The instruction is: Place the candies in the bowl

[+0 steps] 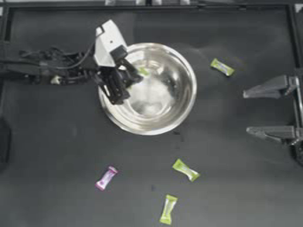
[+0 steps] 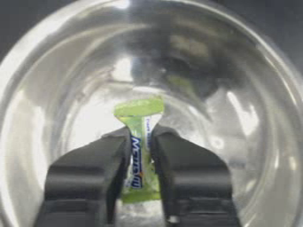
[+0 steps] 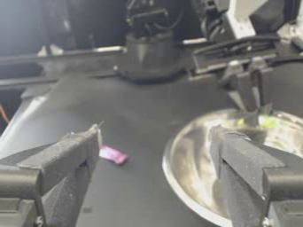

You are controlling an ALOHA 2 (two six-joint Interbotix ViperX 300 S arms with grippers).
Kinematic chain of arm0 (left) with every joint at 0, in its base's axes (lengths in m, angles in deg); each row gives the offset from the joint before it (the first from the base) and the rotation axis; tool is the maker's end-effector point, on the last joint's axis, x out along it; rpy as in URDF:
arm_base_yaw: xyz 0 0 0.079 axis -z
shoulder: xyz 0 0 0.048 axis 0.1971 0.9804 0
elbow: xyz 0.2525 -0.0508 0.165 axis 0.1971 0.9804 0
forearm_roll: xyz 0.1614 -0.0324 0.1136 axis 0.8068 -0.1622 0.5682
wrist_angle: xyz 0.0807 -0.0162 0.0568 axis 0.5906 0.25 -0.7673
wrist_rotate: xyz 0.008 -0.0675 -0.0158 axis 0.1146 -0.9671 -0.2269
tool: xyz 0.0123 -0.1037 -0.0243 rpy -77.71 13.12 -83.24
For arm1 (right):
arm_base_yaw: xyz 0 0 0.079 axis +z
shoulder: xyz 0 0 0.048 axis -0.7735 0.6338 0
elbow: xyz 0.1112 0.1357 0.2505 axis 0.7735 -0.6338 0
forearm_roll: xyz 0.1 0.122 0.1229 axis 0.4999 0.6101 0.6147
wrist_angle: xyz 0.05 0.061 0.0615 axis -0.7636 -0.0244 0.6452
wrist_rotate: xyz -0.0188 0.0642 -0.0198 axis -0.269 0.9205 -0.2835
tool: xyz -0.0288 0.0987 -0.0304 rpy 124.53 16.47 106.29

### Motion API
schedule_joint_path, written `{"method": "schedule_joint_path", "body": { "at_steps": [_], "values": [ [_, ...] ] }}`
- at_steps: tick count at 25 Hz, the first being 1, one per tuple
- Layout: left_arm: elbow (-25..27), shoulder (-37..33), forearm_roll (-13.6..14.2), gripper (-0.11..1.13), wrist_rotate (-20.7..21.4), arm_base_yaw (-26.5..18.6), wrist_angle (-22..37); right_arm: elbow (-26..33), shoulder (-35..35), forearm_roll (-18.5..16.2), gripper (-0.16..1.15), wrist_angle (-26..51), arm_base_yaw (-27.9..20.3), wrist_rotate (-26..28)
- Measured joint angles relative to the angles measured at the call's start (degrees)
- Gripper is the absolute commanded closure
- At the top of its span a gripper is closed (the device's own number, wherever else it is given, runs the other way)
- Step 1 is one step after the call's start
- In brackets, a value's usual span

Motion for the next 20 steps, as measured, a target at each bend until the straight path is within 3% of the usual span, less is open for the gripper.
{"method": "schedule_joint_path", "body": {
  "at_steps": [2,4,7,12,20],
  "values": [
    [-0.09,0.62,0.7,0.01,0.26,0.18,-0.97,0.0,-0.09,0.0,-0.02,0.09,-0.09,0.0],
    [-0.18,0.88,1.32,-0.05,0.79,0.35,-1.93,0.0,-0.09,0.09,-0.02,0.26,0.0,0.0],
    [-0.09,0.79,1.85,0.01,0.97,0.62,-2.2,0.0,-0.09,0.09,-0.02,0.97,-0.35,0.0],
    [0.0,0.09,4.39,-0.01,0.97,0.97,-1.58,0.09,-0.09,0.35,-0.02,4.13,-2.55,0.0],
    [1.23,-7.21,6.5,-0.01,1.05,1.93,4.04,5.1,1.49,7.03,-0.02,17.93,-11.51,-0.09]
  ]
}}
